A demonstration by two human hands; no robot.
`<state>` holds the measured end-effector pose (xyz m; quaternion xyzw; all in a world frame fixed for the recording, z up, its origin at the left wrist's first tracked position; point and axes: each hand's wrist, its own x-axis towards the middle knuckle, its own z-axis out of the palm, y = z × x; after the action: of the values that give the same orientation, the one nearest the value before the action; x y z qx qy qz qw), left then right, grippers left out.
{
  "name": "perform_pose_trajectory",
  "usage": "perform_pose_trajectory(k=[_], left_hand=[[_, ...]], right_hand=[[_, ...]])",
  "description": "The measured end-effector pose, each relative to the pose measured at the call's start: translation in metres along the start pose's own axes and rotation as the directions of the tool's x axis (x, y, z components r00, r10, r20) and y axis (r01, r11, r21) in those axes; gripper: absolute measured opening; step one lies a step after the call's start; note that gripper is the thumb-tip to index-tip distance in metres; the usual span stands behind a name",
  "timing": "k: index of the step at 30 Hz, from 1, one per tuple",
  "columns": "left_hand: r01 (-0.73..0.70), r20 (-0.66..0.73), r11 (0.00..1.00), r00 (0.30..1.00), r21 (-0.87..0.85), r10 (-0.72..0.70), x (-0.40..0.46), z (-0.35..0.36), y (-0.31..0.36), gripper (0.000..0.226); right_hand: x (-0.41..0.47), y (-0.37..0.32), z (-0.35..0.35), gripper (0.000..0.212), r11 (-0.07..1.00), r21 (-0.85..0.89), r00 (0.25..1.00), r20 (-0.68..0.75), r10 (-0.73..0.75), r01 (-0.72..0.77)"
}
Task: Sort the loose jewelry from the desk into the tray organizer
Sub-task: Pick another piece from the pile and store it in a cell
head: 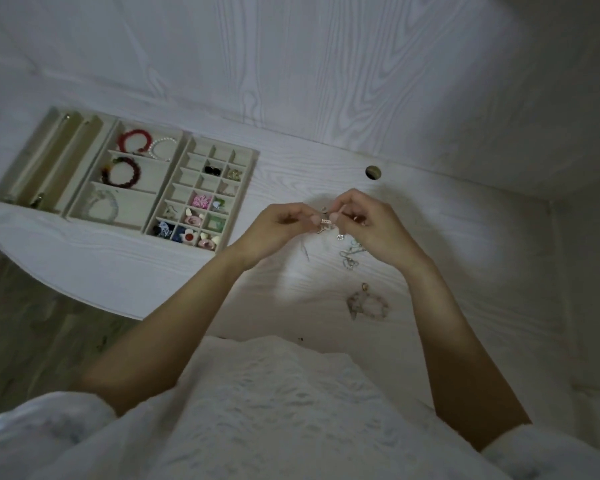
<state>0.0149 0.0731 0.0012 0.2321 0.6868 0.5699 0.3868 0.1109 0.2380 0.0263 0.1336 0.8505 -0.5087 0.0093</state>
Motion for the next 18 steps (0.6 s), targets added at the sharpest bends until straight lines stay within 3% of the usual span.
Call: perform_pose_trajectory(k=[4, 9, 14, 18], left_hand=[[0.132, 0.08, 0.989, 0.987, 0.062, -0.137, -0.011, -0.031, -0.01, 0.016], [0.195, 0.036, 0.97, 0.979, 0.146, -0.202, -0.037, -0.098, -0.023, 0.02], [0.204, -0.112, 0.971, 0.975, 0.123, -0.191, -0.068, -0.17, -0.038, 0.049], [0.183, -0.269, 0.972, 0.953, 0.145, -0.139, -0.092, -0.231, -0.046, 0.028]], right_hand=[[0.006, 0.018, 0.0, 0.009, 0.994, -0.086, 0.979, 0.187, 0.078, -0.062], [0.03, 0.011, 0.002, 0.012, 0.988, -0.136, 0.913, 0.389, 0.12, -0.072], [0.07, -0.009, 0.032, 0.014, 0.994, -0.064, 0.911, 0.398, 0.104, -0.085], [0.109, -0.028, 0.071, 0.011, 0.995, -0.012, 0.936, 0.338, 0.1, -0.102]])
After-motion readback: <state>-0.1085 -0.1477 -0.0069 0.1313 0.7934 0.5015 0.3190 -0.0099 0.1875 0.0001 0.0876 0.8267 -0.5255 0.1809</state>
